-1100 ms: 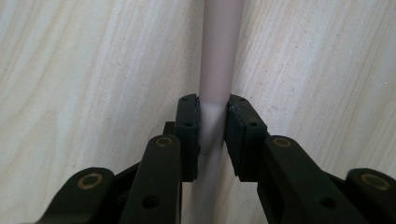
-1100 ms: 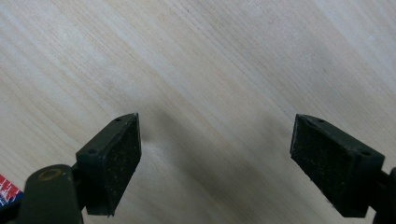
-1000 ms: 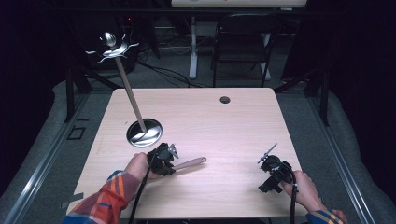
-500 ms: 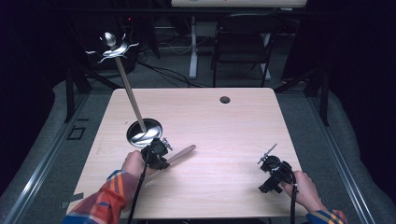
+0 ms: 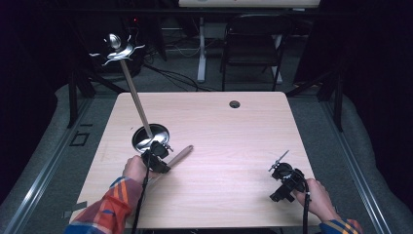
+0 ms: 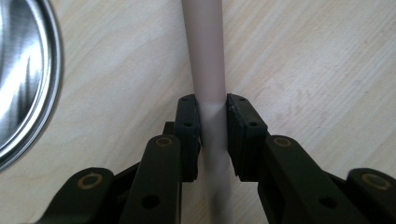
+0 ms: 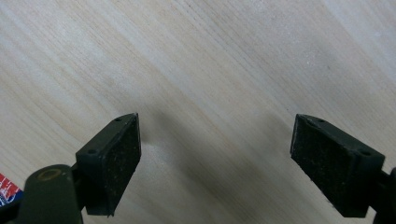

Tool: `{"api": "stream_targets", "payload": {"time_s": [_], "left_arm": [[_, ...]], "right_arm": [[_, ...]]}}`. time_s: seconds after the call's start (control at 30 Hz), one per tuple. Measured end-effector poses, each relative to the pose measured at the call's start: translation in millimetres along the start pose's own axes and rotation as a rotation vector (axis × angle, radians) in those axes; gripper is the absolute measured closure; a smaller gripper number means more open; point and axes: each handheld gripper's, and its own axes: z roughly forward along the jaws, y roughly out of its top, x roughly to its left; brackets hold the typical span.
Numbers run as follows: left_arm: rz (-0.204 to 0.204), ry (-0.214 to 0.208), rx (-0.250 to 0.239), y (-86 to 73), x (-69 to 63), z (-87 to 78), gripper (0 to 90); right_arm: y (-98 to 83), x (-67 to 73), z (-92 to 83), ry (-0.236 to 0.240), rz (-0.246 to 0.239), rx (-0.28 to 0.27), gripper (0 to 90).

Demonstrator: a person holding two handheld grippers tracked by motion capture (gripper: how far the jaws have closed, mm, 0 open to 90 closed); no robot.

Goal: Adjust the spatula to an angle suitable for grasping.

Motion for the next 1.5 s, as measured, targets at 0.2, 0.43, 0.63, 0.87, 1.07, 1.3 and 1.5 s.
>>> {"api": "stream_targets", "payload": {"time_s": [0.2,0.43,0.63,0.87,1.07,1.3,1.5], "left_arm": [[-0.024,0.000,0.014,-1.6,7.7,1.1,74.4],[-0.012,0.012,0.038,-0.6,6.0,2.5,67.3],[-0.031,0.004,0.058,-3.2,10.1,1.5,58.2],[-0.026,0.014,0.071,-1.1,7.5,1.3,67.9],[-0.064,-0.018,0.062,-3.3,11.6,0.2,74.7],[-0.059,-0.037,0.051,-5.2,12.5,-0.3,76.0],[-0.045,-0.017,0.007,-6.4,10.6,-9.4,77.6]], "right_arm": [[-0.1,-0.1,-0.3,0.001,0.008,-0.001,16.0],[0.0,0.2,0.3,0.005,0.013,-0.001,16.0],[0.1,-0.3,0.7,0.001,0.005,0.005,16.0],[-0.1,0.1,2.0,0.006,0.014,0.001,16.0],[-0.1,0.2,1.9,0.007,0.010,0.012,16.0],[0.0,0.3,2.2,0.006,0.006,0.009,16.0],[-0.1,-0.3,2.4,0.008,0.004,0.009,16.0]]}}
